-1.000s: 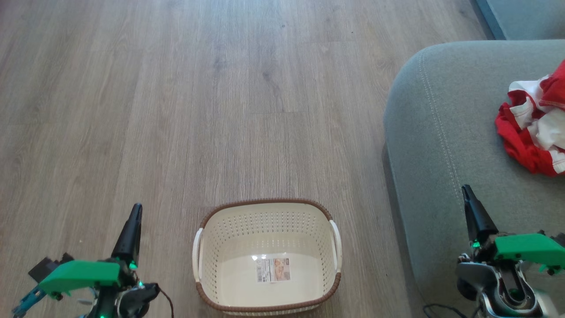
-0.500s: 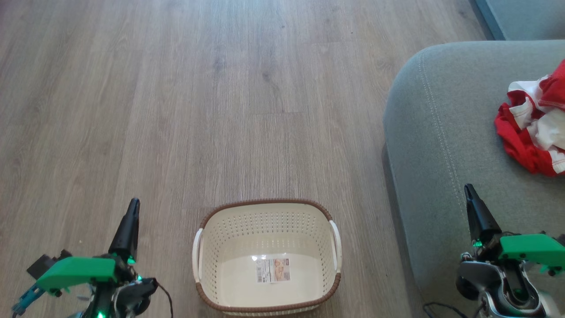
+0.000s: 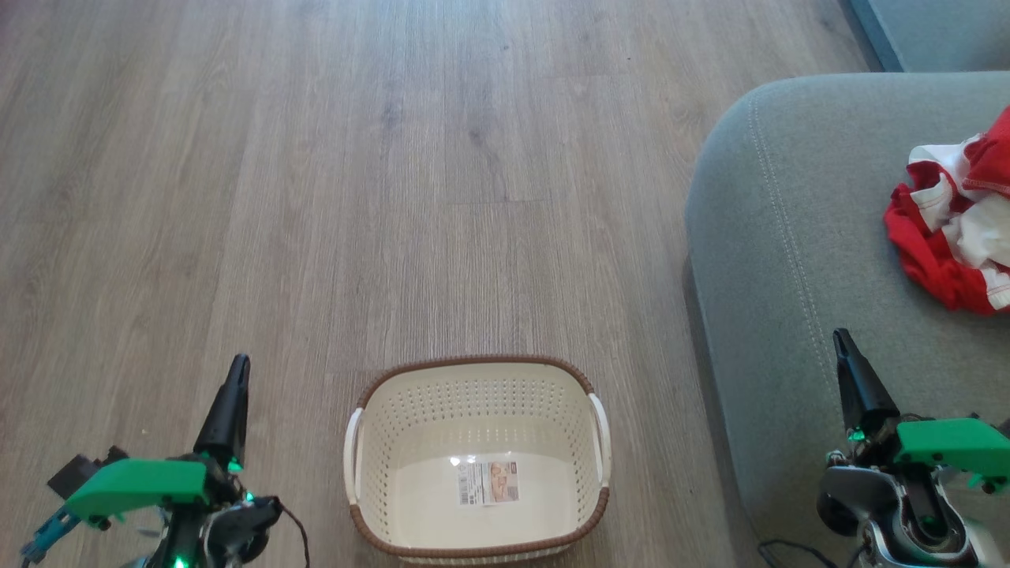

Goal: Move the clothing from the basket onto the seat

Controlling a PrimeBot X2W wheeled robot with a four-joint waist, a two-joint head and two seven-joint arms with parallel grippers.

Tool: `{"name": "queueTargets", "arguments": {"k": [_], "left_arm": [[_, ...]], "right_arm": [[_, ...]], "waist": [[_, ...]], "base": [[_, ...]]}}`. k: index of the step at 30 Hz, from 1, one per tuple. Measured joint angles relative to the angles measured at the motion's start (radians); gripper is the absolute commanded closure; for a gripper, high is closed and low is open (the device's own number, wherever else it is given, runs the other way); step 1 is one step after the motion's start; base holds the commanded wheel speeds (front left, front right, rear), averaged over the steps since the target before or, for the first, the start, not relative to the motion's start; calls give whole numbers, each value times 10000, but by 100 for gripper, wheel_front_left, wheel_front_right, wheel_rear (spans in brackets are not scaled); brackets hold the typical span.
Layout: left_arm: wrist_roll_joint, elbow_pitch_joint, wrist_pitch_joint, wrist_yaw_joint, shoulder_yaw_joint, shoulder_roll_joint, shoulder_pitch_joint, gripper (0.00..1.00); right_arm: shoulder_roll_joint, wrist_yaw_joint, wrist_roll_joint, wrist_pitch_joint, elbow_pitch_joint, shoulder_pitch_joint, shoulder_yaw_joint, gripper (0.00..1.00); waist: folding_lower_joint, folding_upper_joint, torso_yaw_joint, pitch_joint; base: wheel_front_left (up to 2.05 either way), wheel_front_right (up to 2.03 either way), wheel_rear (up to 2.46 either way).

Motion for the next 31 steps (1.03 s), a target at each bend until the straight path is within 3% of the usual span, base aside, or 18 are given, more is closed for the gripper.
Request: {"name": "queueTargets", "arguments": {"k": [31], "left_arm": [[0, 0, 0, -2, 12, -2, 0, 100]], "right_arm": [[19, 0, 0, 86, 0, 0, -77, 100]], "waist": [[0, 0, 0, 0]], "base": [[0, 0, 0]]}}
